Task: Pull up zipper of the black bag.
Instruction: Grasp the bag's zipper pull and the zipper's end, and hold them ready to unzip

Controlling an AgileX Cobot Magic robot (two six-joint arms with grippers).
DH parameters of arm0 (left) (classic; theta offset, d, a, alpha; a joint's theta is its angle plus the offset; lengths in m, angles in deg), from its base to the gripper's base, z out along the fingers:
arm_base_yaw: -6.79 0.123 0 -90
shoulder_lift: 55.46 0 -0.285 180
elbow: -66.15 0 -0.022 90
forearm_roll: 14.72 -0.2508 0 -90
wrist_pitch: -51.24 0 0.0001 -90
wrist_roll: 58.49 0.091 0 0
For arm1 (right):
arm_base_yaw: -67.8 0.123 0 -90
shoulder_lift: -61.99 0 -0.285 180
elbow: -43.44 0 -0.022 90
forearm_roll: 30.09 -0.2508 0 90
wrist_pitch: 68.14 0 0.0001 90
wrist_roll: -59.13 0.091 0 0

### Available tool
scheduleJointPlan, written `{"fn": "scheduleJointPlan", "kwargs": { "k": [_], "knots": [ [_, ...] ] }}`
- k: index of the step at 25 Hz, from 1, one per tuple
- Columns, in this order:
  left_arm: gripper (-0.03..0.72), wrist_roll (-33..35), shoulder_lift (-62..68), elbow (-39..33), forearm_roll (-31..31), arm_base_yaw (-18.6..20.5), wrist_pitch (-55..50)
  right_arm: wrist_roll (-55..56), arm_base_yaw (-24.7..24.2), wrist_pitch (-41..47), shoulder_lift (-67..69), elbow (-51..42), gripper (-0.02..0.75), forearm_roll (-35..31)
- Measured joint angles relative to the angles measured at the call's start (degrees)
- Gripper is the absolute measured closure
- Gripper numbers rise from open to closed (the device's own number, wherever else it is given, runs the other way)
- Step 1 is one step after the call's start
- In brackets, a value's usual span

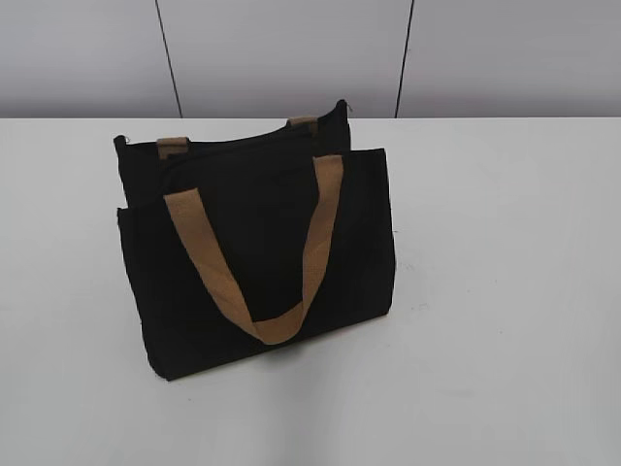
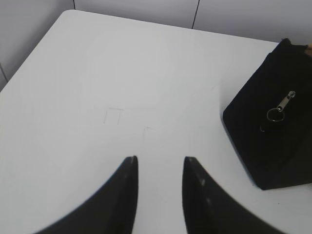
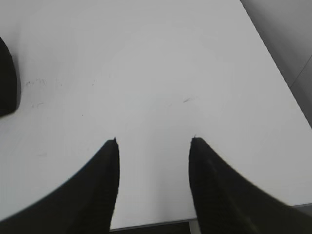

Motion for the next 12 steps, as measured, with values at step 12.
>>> {"fn": "scheduleJointPlan", "kwargs": {
  "k": [12],
  "knots": [
    [0.449,0.0,0.0,0.0,0.0,0.0,0.0,0.0,0.0,0.0,0.0,0.0,0.370,0.0]
  ]
}}
